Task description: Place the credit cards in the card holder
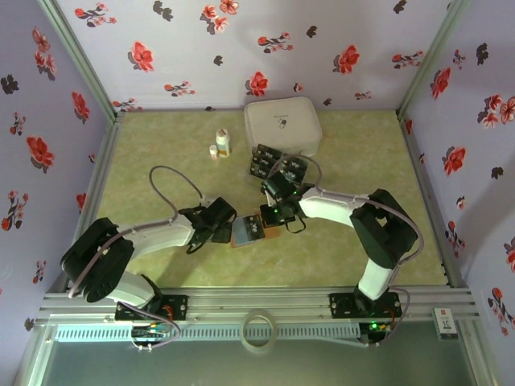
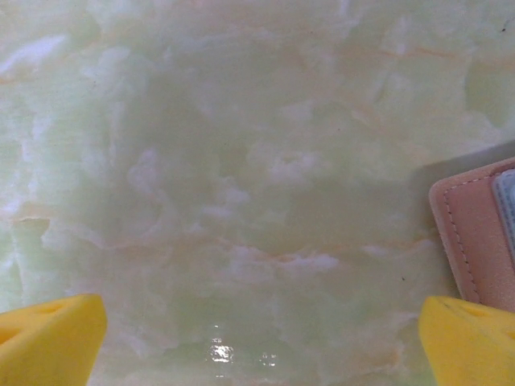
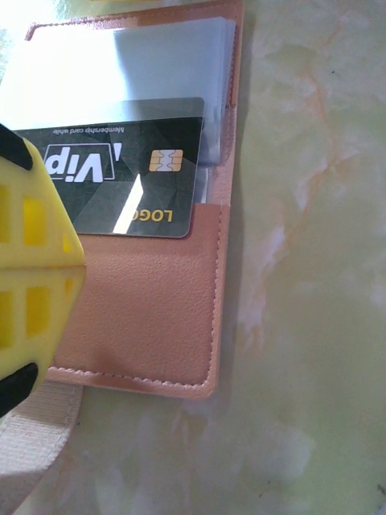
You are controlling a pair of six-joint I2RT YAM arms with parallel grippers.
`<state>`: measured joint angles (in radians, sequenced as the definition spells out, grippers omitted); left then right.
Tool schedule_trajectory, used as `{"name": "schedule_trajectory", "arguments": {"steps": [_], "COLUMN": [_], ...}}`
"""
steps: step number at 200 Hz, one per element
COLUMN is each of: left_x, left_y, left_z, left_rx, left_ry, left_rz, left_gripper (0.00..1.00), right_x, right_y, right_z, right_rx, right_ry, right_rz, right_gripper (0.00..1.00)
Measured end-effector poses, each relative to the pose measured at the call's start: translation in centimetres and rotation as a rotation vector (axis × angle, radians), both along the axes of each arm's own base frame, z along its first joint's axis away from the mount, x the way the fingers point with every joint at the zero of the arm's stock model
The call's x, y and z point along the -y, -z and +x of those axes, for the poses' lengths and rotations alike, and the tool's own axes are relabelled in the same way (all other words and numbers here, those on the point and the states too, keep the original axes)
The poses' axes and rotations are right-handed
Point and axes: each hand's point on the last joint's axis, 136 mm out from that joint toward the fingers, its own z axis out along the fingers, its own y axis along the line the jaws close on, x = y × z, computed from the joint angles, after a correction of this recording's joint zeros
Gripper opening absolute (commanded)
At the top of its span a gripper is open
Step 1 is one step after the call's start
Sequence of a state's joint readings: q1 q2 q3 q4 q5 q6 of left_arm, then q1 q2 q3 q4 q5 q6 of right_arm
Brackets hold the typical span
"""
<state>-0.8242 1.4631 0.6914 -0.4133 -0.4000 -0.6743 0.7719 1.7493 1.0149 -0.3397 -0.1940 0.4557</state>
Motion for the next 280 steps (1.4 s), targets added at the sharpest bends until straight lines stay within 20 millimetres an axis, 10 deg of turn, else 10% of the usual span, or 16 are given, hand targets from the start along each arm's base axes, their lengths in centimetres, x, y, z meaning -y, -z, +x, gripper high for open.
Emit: {"name": "schedule_trajectory", "arguments": {"steps": [280], "left_x": [0.1], "left_y": [0.4], "left_z": [0.3], "left_rx": [-0.003], "left_ry": [0.013], "left_rz": [0.010], "left_gripper": [1.00], "right_x": [-5.5], "right_y": [-0.1], "right_z": [-2.0], "right_rx": [-0.049], "right_ry": [-0.075], "right_rz": [0.088], "right_gripper": [0.00]}}
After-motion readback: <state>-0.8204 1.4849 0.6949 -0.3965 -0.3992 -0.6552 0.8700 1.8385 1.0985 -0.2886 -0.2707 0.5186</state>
